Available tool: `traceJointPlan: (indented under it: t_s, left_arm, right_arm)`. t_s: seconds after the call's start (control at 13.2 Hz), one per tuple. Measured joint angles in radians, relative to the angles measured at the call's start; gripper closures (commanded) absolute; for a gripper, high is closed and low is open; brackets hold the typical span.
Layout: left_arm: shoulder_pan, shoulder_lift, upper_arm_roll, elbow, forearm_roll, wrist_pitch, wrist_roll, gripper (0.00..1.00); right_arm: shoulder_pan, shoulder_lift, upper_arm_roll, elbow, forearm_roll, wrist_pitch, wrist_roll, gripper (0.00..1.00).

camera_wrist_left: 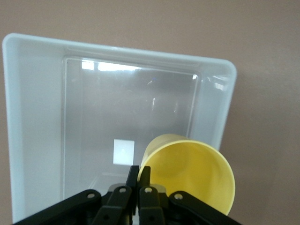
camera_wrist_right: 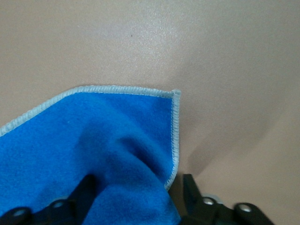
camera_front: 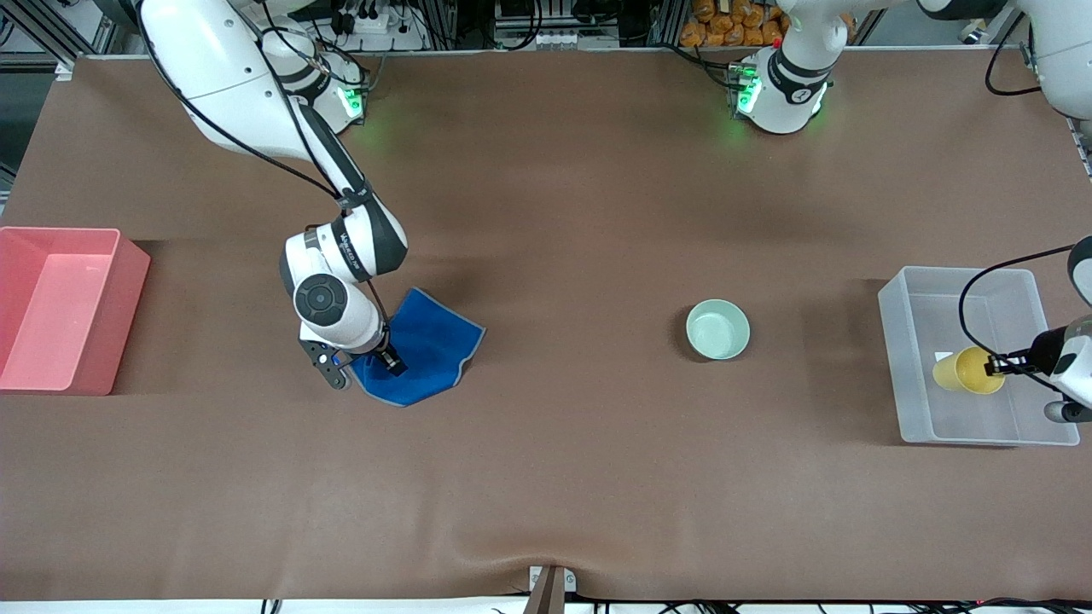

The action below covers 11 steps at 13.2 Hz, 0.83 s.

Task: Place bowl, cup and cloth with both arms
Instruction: 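Place the cup in the clear bin while the right gripper lifts the cloth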

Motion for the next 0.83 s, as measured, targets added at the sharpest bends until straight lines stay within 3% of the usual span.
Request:
traceJointPlan:
  t_s: [0.61, 0.83]
  left_arm:
    - [-0.003, 0.094, -0.002, 0.005, -0.052, 0.148, 0.01, 1.0]
    - [-0.001, 0.099, -0.002, 0.005, -0.052, 0.159, 0.026, 1.0]
  right_arm:
    - [-0.006, -0.002, -0.026, 0.008, -0.002, 0.032, 0.0, 1.0]
    - [-0.01, -0.049, -0.054, 0.021, -0.003, 0.019, 0.0, 1.0]
